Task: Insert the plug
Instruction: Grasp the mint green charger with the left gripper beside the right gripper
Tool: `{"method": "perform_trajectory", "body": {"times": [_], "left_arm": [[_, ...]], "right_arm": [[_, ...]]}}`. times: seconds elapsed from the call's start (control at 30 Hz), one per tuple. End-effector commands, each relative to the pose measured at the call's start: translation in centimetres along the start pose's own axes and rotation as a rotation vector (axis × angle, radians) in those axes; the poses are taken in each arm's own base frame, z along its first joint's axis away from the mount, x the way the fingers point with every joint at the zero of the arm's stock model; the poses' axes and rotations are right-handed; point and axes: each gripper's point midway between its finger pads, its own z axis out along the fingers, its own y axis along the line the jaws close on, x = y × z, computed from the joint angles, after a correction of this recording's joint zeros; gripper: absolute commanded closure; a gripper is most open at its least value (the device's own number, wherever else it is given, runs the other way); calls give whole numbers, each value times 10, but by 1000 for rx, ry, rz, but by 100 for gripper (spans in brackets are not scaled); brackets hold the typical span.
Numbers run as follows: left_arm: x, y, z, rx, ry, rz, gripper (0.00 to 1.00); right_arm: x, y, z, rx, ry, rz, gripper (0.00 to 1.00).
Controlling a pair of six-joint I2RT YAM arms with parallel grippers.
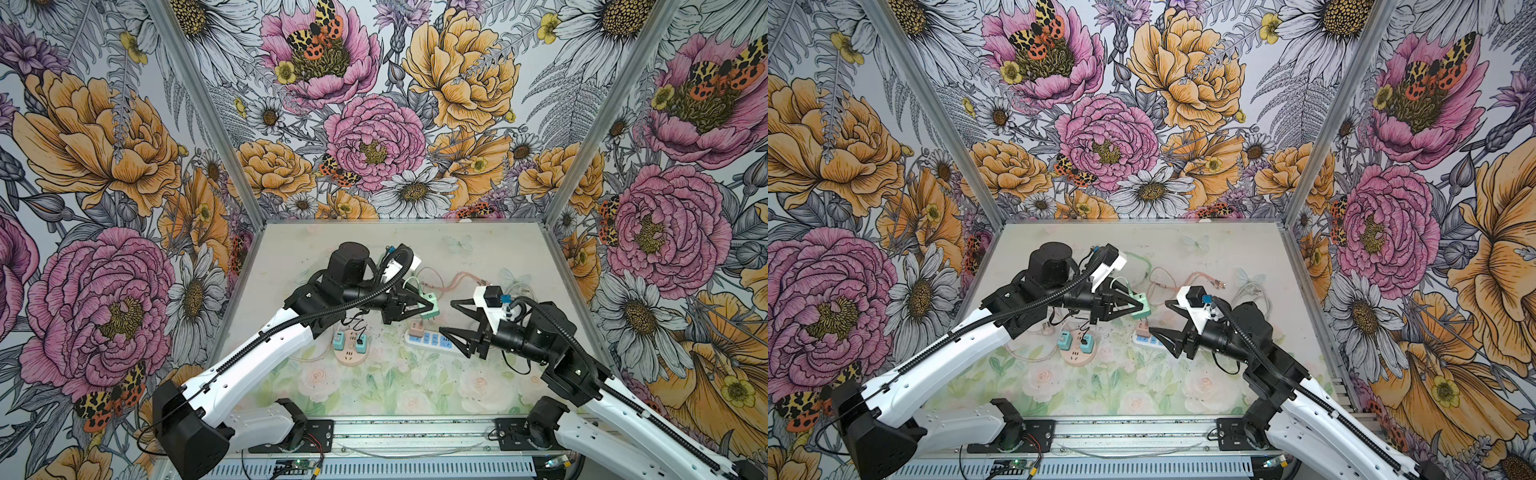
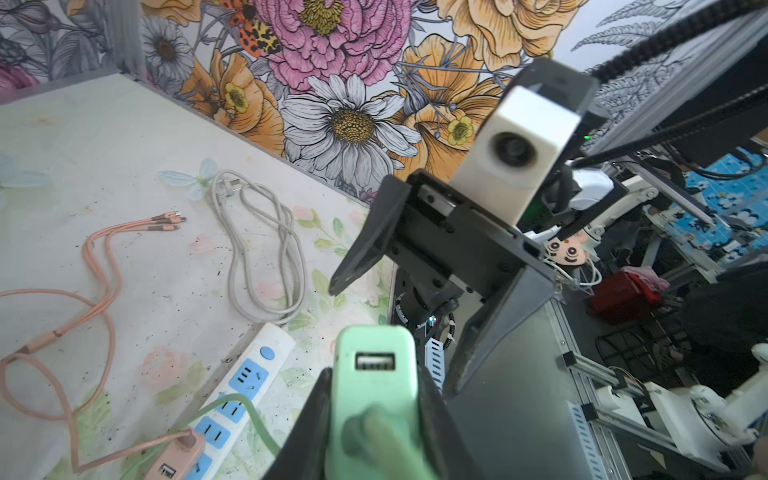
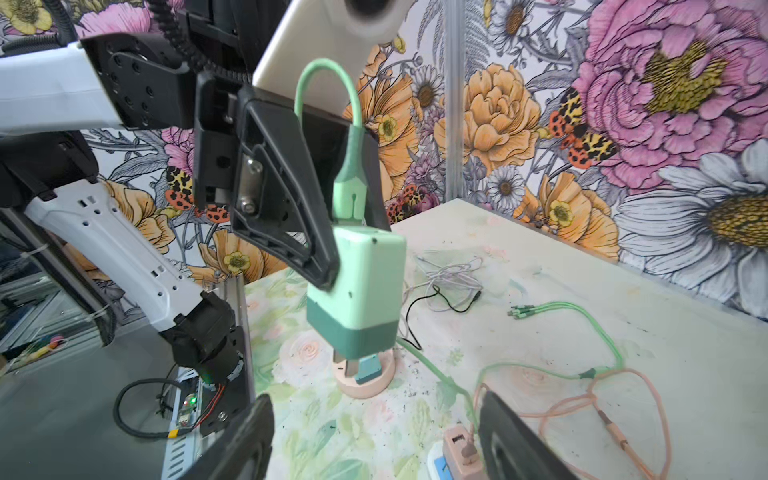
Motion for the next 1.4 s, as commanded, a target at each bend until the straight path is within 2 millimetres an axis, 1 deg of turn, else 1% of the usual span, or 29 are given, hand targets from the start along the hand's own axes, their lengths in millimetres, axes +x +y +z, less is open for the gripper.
{"method": "perform_trajectory", "body": {"times": [0.0,0.07,0.13,0.27,0.37,0.43,0.6,0.8,0.93,1.1,1.17,1.2,1.23,1.3,1.33,1.37], "left_arm": [[8,-15,-1,110,25,53,82],[11,-16,1,128,39,52,82],[13,-15,3,132,51,53,82],[17,-13,5,139,70,58,82],[18,-15,5,155,76,61,82],[19,-15,6,154,75,68,82],[16,-20,5,167,72,82,82],[18,-27,6,189,77,93,81],[22,-33,8,206,92,103,81],[24,-34,13,215,110,107,81],[24,-33,17,213,122,105,81],[25,-32,19,210,127,105,80],[24,-30,21,203,130,107,78],[22,-25,24,172,131,109,62],[20,-22,23,150,127,114,57],[18,-19,22,129,121,121,54]], "right_arm": [[-8,21,6,-145,19,13,26],[-8,20,9,-155,25,19,30],[-12,20,9,-154,10,15,32],[-22,22,0,-168,-65,11,33],[-26,21,-4,-176,-107,25,35],[-24,19,-2,-182,-105,39,36],[-13,15,10,-221,-46,89,40],[-9,9,17,-214,-25,97,46],[-10,4,17,-190,-31,95,62],[-10,4,17,-192,-38,96,73],[-9,3,18,-192,-34,105,75],[-9,3,18,-193,-32,107,78],[-7,2,20,-193,-25,115,82],[-5,-2,21,-180,-20,126,93],[-4,-5,22,-168,-21,128,98],[-4,-8,21,-155,-23,126,100]]}}
